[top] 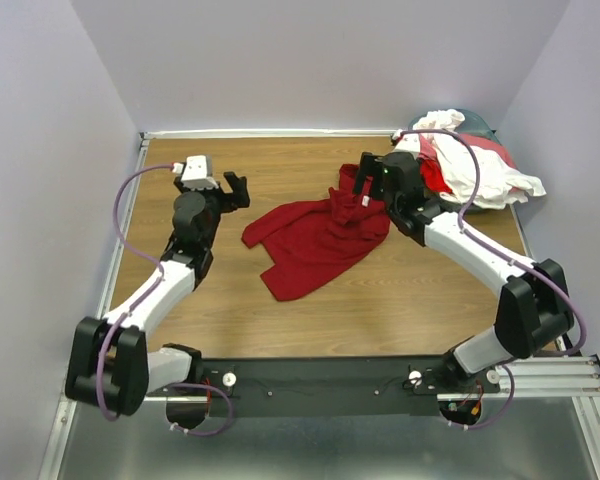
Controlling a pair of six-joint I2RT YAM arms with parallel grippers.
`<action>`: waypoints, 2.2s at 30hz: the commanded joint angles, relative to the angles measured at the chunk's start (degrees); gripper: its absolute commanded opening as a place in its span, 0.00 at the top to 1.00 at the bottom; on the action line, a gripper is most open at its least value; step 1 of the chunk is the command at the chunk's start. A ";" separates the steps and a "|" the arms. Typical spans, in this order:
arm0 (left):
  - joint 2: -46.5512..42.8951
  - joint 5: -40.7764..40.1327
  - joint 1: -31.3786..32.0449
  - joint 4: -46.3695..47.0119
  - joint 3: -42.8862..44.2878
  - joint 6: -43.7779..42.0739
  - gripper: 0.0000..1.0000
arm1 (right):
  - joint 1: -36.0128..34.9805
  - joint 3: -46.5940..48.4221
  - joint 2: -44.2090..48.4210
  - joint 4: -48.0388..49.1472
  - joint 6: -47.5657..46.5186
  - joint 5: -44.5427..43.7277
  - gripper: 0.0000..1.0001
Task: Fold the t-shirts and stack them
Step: Move the tshirt to the center of the board, then flatten the tshirt out
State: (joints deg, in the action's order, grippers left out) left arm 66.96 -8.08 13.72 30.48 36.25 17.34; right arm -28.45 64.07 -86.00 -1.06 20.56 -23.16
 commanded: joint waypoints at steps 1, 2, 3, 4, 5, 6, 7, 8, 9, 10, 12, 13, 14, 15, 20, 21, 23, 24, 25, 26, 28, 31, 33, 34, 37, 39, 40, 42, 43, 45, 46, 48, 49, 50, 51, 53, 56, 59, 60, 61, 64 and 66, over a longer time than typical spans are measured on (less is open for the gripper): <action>6.24 -1.51 0.96 -0.68 4.26 -0.21 0.08 | -0.29 -1.58 -3.56 3.17 1.68 8.11 0.02; 9.04 -0.46 0.96 -1.12 5.57 -0.20 0.10 | -0.29 -1.84 -5.13 3.52 1.94 8.91 0.03; 10.28 -0.19 1.05 -1.65 6.28 -0.03 0.11 | -0.29 -2.11 -5.93 3.61 2.20 10.57 0.03; 11.43 -0.01 1.14 -3.22 6.90 0.14 0.14 | -0.29 -2.46 -6.46 3.70 2.38 10.94 0.04; 12.57 0.34 1.31 -4.02 8.21 0.41 0.16 | -0.29 -2.64 -7.16 3.87 2.47 11.38 0.04; 14.50 0.43 1.40 -4.81 8.74 0.85 0.17 | -0.29 -2.73 -7.95 4.13 2.56 11.82 0.04; 15.39 0.43 1.58 -6.03 9.27 1.55 0.19 | -0.29 -2.73 -8.39 4.31 2.65 11.82 0.04; 17.22 0.26 1.84 -6.74 10.23 2.16 0.22 | -0.29 -2.73 -8.92 4.40 2.56 11.73 0.04; 18.20 0.17 1.93 -7.53 10.68 2.78 0.25 | -0.29 -2.64 -9.10 4.40 2.47 11.64 0.04; 19.16 0.08 1.93 -9.28 11.12 3.31 0.27 | -0.29 -2.46 -9.19 4.49 2.30 11.56 0.04; 22.15 0.08 2.19 -10.87 12.53 5.24 0.31 | -0.29 -1.94 -9.28 4.66 2.12 11.38 0.04; 23.21 0.08 2.37 -12.62 12.88 6.11 0.34 | -0.29 -1.67 -9.45 4.75 1.95 11.12 0.04; 24.09 -0.36 2.63 -13.51 13.66 7.34 0.35 | -0.29 -1.32 -9.63 4.93 1.68 10.94 0.04; 25.58 -0.97 2.98 -14.47 14.02 7.61 0.36 | -0.21 -0.54 -9.98 5.10 1.68 10.42 0.04; 26.73 -6.51 4.92 -18.53 12.63 10.34 0.36 | 0.06 3.59 -14.71 6.16 0.19 11.99 0.04; 25.86 -6.69 4.92 -18.53 12.01 11.39 0.36 | 0.06 5.52 -16.12 6.33 -0.25 12.60 0.05; 24.63 -7.21 4.92 -18.09 10.69 12.18 0.36 | 0.15 7.90 -18.58 6.51 -1.13 13.83 0.05; 22.97 -7.65 4.92 -17.83 9.12 12.62 0.36 | 0.06 8.95 -21.20 6.94 -1.57 14.62 0.06; 22.17 -8.00 4.92 -17.13 8.14 13.41 0.36 | 0.06 11.14 -22.27 7.12 -2.44 16.55 0.07; 21.29 -8.18 4.92 -16.95 6.57 13.94 0.36 | 0.06 12.12 -23.68 7.30 -2.80 17.44 0.08; 19.44 -7.22 4.92 -16.16 5.15 15.17 0.36 | 0.06 15.36 -27.37 7.30 -3.85 18.94 0.08; 18.12 -6.25 4.92 -15.45 2.69 16.23 0.36 | 0.06 17.83 -31.58 7.30 -4.30 18.68 0.10; 17.51 -5.72 5.00 -15.45 1.38 17.28 0.36 | -0.03 19.59 -33.35 7.13 -4.56 18.32 0.10; 17.07 -5.64 5.01 -15.36 1.02 17.55 0.36 | 0.06 20.12 -34.58 7.21 -4.73 18.24 0.10; 15.49 -6.25 5.09 -15.27 -1.00 18.86 0.37 | 0.06 20.91 -36.43 7.12 -4.65 18.24 0.10; 14.70 -6.69 5.09 -15.19 -1.97 19.31 0.37 | 0.06 21.00 -36.79 7.12 -4.39 18.50 0.11; 14.52 -6.34 5.09 -15.19 -2.23 19.39 0.38 | 0.06 21.18 -37.14 7.12 -4.21 18.59 0.11; 14.86 -5.64 5.18 -15.01 -2.58 20.01 0.39 | 0.06 21.44 -37.49 7.12 -4.03 18.85 0.11; 15.13 -5.37 5.36 -14.40 -2.85 20.45 0.39 | 0.06 21.53 -37.58 7.12 -4.03 18.94 0.11; 16.44 -5.02 5.80 -13.78 -3.03 20.71 0.41 | 0.06 21.88 -37.84 7.12 -3.95 18.76 0.11; 16.88 -4.76 5.80 -13.26 -2.94 20.71 0.41 | 0.06 22.06 -38.02 7.12 -4.03 18.68 0.11; 17.85 -4.84 6.23 -13.17 -2.50 20.54 0.43 | 0.06 22.32 -38.19 7.12 -4.12 18.41 0.11; 17.86 -5.02 6.32 -12.82 -2.41 20.45 0.43 | 0.06 22.41 -38.37 7.12 -4.29 18.24 0.11; 18.03 -5.11 6.32 -12.73 -2.32 20.45 0.44 | 0.06 22.41 -38.46 7.12 -4.30 18.32 0.11; 18.29 -5.19 6.32 -12.64 -2.15 20.28 0.44 | 0.06 22.50 -38.81 7.12 -4.21 18.24 0.11; 18.64 -5.28 6.41 -12.81 -1.62 20.01 0.44 | 0.06 22.67 -39.07 7.12 -4.21 18.32 0.11; 19.00 -5.37 6.50 -13.43 -1.01 19.57 0.45 | 0.06 22.76 -39.42 7.04 -3.86 18.32 0.11; 19.79 -5.46 6.67 -14.13 -0.30 19.13 0.48 | 0.06 22.85 -39.42 7.04 -3.77 18.59 0.11; 20.22 -5.46 6.68 -14.31 0.22 18.78 0.49 | 0.06 22.85 -39.42 7.12 -3.77 18.50 0.11; 20.40 -5.46 6.76 -14.83 0.49 18.69 0.49 | 0.06 22.76 -39.34 7.12 -3.86 18.50 0.11; 21.11 -5.63 7.11 -15.88 1.28 18.08 0.49 | 0.06 22.50 -38.99 7.04 -3.77 18.24 0.11; 21.37 -5.81 7.29 -16.67 1.81 17.81 0.49 | 0.06 22.32 -38.90 7.12 -3.86 18.15 0.11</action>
State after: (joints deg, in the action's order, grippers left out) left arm 87.31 -13.06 20.29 15.90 36.29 36.18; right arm -28.42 85.34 -123.87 5.69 16.88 -5.37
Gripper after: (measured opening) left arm 0.511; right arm 0.888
